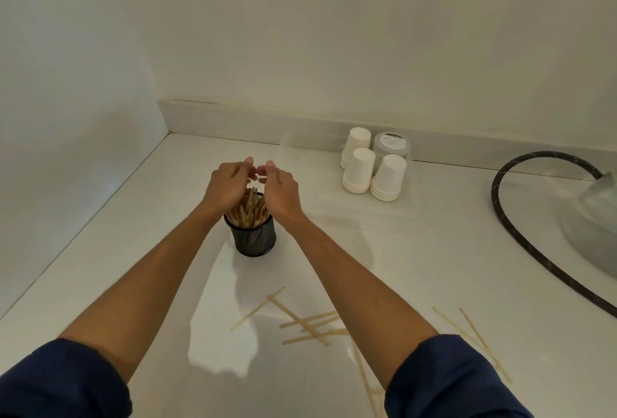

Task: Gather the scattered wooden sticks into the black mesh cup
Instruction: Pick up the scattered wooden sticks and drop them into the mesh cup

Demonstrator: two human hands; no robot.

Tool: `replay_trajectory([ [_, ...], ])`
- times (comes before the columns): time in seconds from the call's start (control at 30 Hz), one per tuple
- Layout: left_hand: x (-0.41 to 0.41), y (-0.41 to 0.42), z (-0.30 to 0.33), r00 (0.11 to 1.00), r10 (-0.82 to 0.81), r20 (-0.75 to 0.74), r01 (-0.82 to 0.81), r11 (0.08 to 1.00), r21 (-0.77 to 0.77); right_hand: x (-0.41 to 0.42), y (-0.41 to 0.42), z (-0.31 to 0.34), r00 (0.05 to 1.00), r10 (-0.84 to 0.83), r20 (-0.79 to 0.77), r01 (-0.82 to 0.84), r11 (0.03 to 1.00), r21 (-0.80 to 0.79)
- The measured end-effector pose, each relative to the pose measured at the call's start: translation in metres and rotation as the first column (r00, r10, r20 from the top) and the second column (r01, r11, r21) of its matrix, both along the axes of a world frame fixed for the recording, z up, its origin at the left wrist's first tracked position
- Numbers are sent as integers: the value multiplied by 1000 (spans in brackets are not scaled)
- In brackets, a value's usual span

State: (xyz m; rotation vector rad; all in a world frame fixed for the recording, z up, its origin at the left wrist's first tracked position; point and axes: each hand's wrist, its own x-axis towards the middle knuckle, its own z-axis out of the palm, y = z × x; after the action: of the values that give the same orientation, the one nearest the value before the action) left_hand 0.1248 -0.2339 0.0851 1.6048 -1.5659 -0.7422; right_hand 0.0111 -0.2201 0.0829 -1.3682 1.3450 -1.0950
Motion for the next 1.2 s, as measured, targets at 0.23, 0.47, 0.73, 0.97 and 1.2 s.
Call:
replay_trajectory([
  [0.23, 7, 1, -20, 1000, 9, 20, -12, 983, 182, 7, 2, -22, 961, 139, -240, -136, 990, 32],
  [0.47, 3, 6, -19, 970, 128, -206, -71, 962, 265, 10, 7, -24, 929, 209, -304, -222, 975, -6],
  [0.73, 40, 32, -53, 952, 298, 69, -304, 945, 121, -29, 14, -19, 993, 2, -117, -22, 985, -173],
  [0.97, 44, 66, -83, 867, 159, 472, -208, 977, 52, -69, 39, -32, 991, -10, -136, -8, 992, -127],
  [1.2, 29, 102, -80, 682, 159, 714, -180, 983, -47, -112, 79, -43, 976, -1, -218, -22, 995, -101],
])
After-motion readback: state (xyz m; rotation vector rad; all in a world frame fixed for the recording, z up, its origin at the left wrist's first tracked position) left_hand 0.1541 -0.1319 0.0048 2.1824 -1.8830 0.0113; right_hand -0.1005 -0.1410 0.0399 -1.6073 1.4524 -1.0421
